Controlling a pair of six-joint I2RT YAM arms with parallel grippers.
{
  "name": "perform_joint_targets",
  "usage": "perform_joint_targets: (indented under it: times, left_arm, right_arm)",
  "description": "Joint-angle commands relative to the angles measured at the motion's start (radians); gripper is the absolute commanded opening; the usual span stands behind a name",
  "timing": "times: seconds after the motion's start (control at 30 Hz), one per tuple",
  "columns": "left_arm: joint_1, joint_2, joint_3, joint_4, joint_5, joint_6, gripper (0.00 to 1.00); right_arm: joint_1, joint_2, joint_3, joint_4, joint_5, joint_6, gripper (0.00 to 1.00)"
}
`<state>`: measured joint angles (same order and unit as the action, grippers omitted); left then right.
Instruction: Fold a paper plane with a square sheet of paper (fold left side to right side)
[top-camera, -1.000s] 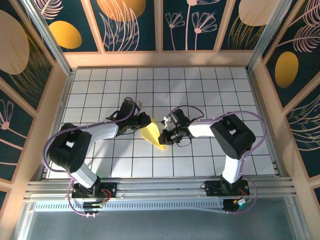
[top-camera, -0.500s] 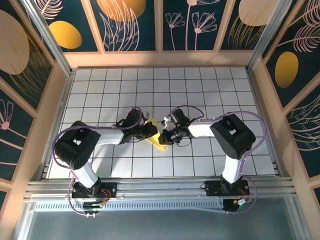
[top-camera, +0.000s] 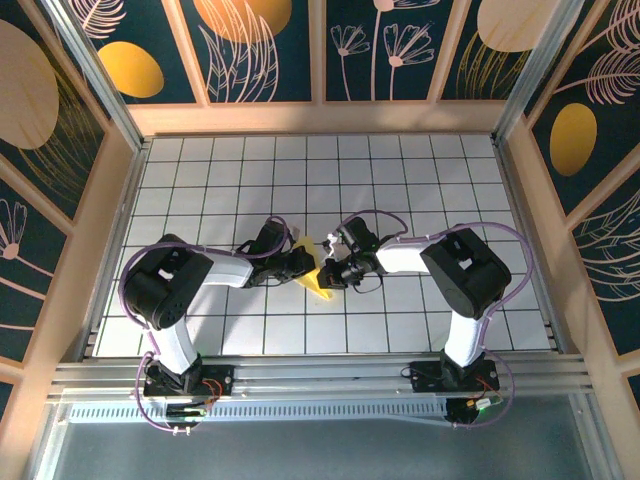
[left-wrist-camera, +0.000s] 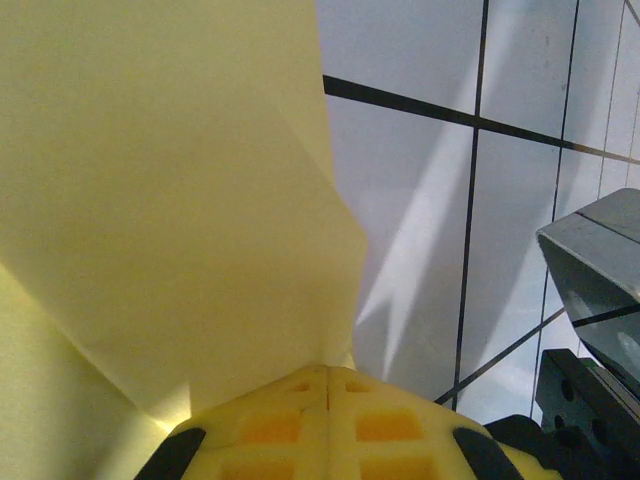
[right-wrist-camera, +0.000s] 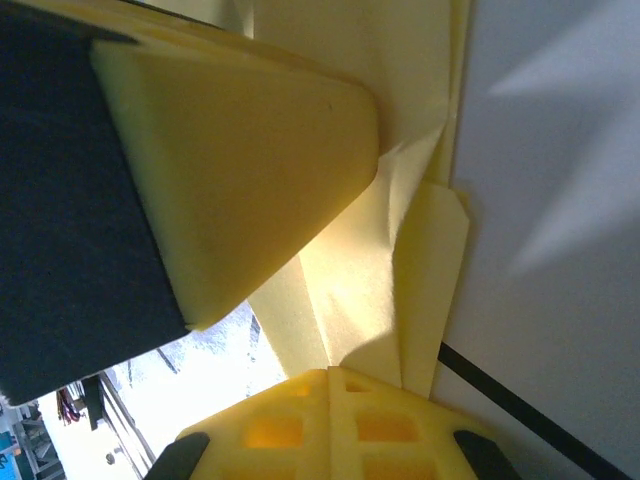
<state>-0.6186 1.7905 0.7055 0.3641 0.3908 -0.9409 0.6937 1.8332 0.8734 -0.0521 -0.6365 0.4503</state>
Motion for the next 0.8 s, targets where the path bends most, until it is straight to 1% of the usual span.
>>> perform_joint_targets:
  times: [0.0, 0.33, 0.5, 0.77]
  left_arm:
    - [0.003, 0.041, 0.016, -0.014, -0.073, 0.005, 0.06]
    - [0.050, 0.037, 0.014, -0.021, -0.096, 0.051, 0.07]
    - [0.093, 0.032, 0.018, -0.006, -0.092, 0.086, 0.08]
    - [0.168, 0.075, 0.066, -0.012, -0.080, 0.148, 0.08]
  right_arm:
    - [-0.008, 0.046, -0.030, -0.191, 0.156, -0.031, 0.00]
    - [-0.004, 0.063, -0.042, -0.204, 0.152, -0.034, 0.00]
    - [0.001, 0.065, -0.045, -0.203, 0.149, -0.033, 0.00]
    - [0.004, 0.064, -0.049, -0.204, 0.147, -0.032, 0.00]
